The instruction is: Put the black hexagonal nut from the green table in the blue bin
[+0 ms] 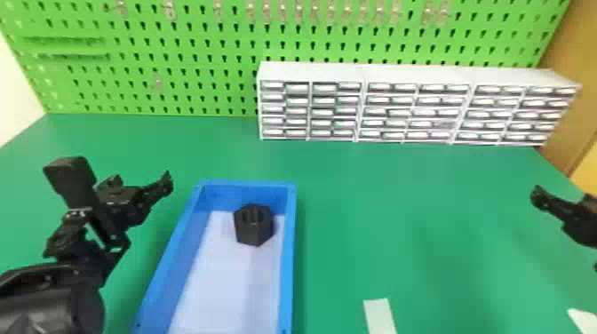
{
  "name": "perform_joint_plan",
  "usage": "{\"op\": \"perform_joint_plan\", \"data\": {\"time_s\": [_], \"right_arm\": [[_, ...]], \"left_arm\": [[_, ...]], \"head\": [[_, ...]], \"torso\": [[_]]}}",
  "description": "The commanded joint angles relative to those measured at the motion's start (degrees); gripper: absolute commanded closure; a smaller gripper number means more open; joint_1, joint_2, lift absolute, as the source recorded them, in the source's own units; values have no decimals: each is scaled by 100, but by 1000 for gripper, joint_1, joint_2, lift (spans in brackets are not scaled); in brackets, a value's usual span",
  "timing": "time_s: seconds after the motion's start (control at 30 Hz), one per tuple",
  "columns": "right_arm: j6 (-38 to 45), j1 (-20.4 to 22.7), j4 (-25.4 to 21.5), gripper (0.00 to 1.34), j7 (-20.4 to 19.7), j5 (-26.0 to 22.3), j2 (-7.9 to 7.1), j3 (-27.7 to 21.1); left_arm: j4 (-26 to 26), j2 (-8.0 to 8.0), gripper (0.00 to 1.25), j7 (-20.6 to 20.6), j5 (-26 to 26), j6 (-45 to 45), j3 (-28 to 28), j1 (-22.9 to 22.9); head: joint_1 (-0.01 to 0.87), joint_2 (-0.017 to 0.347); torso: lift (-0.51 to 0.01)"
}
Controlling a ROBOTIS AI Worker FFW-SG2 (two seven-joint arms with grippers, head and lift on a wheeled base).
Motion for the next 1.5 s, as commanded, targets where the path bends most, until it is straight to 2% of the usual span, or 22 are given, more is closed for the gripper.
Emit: {"op": "perform_joint_plan", "data": {"time_s": [0.0,0.27,0.8,1.47], "right_arm": [[-7,-9,0,331,1,87,23,-9],[-59,-53,9,331,1,245,85,52],[-59,-97,18,331,1,306,85,167],[-59,-185,70,329,1,421,14,334]], "left_arm": [[1,0,136,-4,10,0,4,-1],[1,0,136,-4,45,0,13,-45],[18,0,136,-4,230,0,13,-71],[18,0,137,-4,230,0,21,-89]], "head": [[666,32],[666,32],[666,32],[666,32]], "torso": [[-100],[-100],[-100],[-100]]}}
